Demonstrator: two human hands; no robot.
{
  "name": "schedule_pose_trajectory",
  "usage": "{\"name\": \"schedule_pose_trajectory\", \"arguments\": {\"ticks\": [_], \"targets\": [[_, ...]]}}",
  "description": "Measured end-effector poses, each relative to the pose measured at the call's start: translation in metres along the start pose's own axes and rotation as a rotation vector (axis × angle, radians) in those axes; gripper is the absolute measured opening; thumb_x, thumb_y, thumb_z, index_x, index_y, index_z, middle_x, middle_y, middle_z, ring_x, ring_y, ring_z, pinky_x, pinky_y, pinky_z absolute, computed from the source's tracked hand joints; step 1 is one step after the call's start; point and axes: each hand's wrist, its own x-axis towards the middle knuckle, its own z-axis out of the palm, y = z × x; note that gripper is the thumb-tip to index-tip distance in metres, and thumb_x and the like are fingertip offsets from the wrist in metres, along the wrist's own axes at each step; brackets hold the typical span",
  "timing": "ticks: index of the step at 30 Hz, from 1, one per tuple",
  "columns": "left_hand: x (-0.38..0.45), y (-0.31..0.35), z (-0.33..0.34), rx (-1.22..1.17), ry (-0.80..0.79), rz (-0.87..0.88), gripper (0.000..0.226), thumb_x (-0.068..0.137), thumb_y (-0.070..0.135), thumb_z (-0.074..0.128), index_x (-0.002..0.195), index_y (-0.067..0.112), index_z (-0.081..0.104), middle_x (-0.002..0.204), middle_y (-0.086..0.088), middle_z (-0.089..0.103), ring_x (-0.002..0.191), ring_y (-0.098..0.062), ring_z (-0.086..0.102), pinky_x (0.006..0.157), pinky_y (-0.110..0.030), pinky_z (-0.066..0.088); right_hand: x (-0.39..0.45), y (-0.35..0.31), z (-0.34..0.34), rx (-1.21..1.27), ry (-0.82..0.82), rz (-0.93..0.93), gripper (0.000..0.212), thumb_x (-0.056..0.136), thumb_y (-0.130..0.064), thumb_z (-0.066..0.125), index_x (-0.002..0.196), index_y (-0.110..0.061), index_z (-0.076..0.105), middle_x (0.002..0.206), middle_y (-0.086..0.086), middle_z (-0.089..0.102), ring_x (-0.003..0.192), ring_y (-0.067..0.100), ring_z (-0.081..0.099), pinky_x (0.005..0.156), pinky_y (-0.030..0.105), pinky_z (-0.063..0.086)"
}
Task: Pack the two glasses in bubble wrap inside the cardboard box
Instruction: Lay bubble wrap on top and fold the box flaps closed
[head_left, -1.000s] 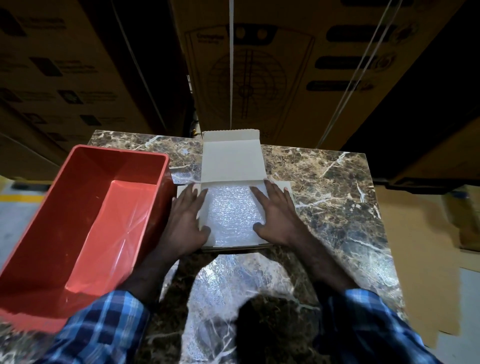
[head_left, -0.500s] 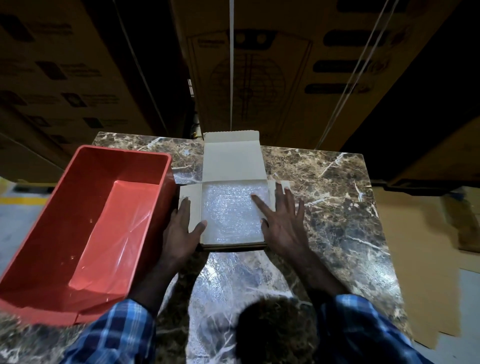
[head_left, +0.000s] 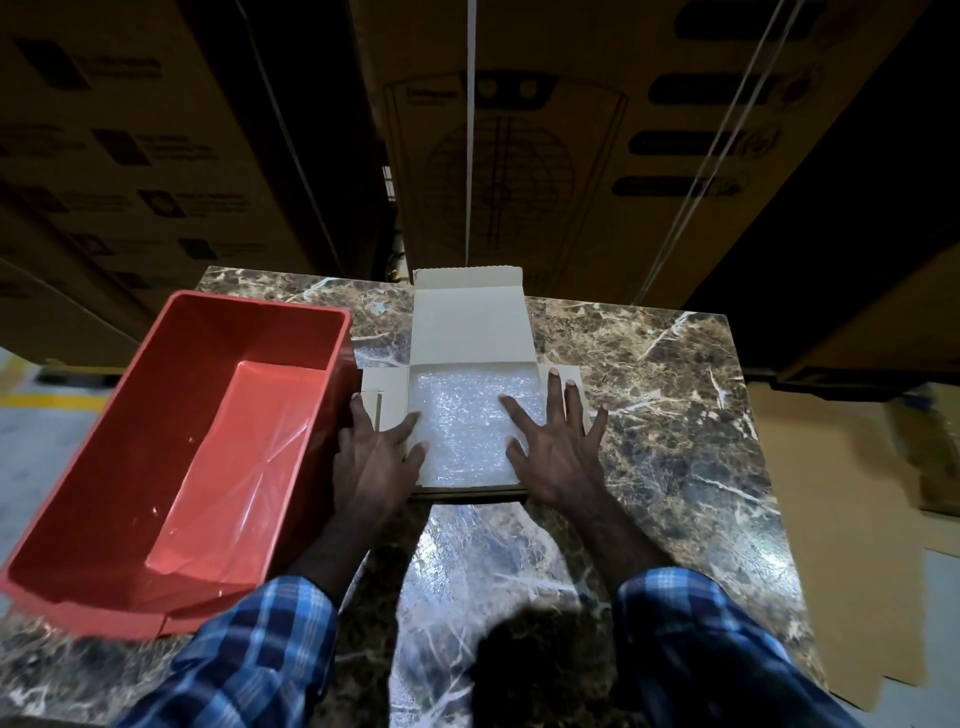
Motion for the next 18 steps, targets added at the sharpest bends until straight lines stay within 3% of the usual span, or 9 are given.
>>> {"name": "schedule_pose_trajectory", "arguments": {"ticks": [4, 6, 9, 11, 13, 15, 16, 18], "targets": [[-0.002, -0.004, 0.0, -0.079, 0.056, 0.029, 0.055, 0.092, 0.046, 0.064, 0.145, 0.036, 0.051, 0.163, -0.024, 0.013, 0.123, -0.052, 0.046, 0.108, -0.047, 0.04, -0.004, 0.002, -0.005, 0.055, 0.022, -0.001, 0.059, 0.099, -0.058, 0.035, 0.154, -0.05, 0.016, 0.166, 0.013, -0.015, 0.152, 0.034, -0.011, 0.114, 0.07, -0.004], [-0.003, -0.007, -0.003, -0.206, 0.087, 0.017, 0.069, 0.09, 0.043, 0.067, 0.151, 0.026, 0.042, 0.16, -0.027, 0.022, 0.131, -0.052, 0.043, 0.11, -0.047, 0.038, -0.01, 0.005, -0.008, 0.135, 0.139, 0.05, 0.059, 0.098, -0.058, 0.039, 0.154, -0.045, 0.025, 0.167, 0.013, -0.005, 0.153, 0.033, -0.003, 0.116, 0.065, 0.0], [-0.009, -0.01, -0.006, -0.451, 0.046, -0.102, 0.081, 0.091, 0.032, 0.071, 0.158, 0.018, 0.027, 0.155, -0.017, 0.039, 0.14, -0.037, 0.041, 0.115, -0.043, 0.035, -0.022, 0.016, -0.006, 0.354, 0.305, 0.259, 0.064, 0.096, -0.046, 0.054, 0.154, -0.026, 0.036, 0.165, 0.014, 0.016, 0.149, 0.035, 0.017, 0.118, 0.057, 0.016], [-0.015, -0.012, -0.005, -0.664, 0.009, -0.214, 0.087, 0.088, 0.037, 0.072, 0.158, 0.016, 0.025, 0.143, -0.009, 0.055, 0.128, -0.027, 0.056, 0.111, -0.041, 0.042, -0.023, 0.022, -0.001, 0.646, 0.289, 0.436, 0.069, 0.094, -0.037, 0.062, 0.153, -0.013, 0.036, 0.157, 0.015, 0.035, 0.143, 0.035, 0.033, 0.115, 0.048, 0.031], [-0.015, -0.015, -0.004, -0.828, 0.022, -0.338, 0.087, 0.082, 0.046, 0.069, 0.154, 0.011, 0.034, 0.134, -0.009, 0.063, 0.12, -0.024, 0.06, 0.108, -0.042, 0.045, -0.021, 0.026, -0.002, 0.912, 0.237, 0.611, 0.065, 0.093, -0.038, 0.062, 0.147, -0.007, 0.044, 0.139, 0.016, 0.055, 0.127, 0.034, 0.053, 0.102, 0.04, 0.046], [-0.013, -0.019, 0.001, -0.905, 0.048, -0.435, 0.073, 0.076, 0.054, 0.062, 0.139, 0.017, 0.057, 0.121, -0.009, 0.069, 0.113, -0.028, 0.063, 0.101, -0.044, 0.05, -0.019, 0.03, -0.006, 1.068, 0.195, 0.738, 0.041, 0.098, -0.032, 0.059, 0.129, -0.006, 0.06, 0.116, 0.014, 0.066, 0.105, 0.03, 0.063, 0.078, 0.03, 0.05], [-0.013, -0.02, 0.003, -0.929, 0.057, -0.447, 0.053, 0.076, 0.052, 0.059, 0.12, 0.025, 0.07, 0.104, -0.006, 0.072, 0.1, -0.028, 0.065, 0.09, -0.041, 0.053, -0.018, 0.033, -0.007, 1.117, 0.191, 0.748, 0.028, 0.099, -0.028, 0.059, 0.114, -0.006, 0.067, 0.104, 0.012, 0.068, 0.095, 0.029, 0.064, 0.067, 0.026, 0.046], [-0.018, -0.015, -0.002, -0.968, 0.101, -0.396, 0.017, 0.088, 0.036, 0.059, 0.086, 0.029, 0.074, 0.08, 0.001, 0.065, 0.083, -0.023, 0.059, 0.076, -0.036, 0.046, -0.019, 0.037, -0.009, 1.149, 0.208, 0.716, 0.02, 0.097, -0.025, 0.061, 0.093, -0.007, 0.07, 0.091, 0.011, 0.069, 0.086, 0.029, 0.064, 0.06, 0.024, 0.041]]}}
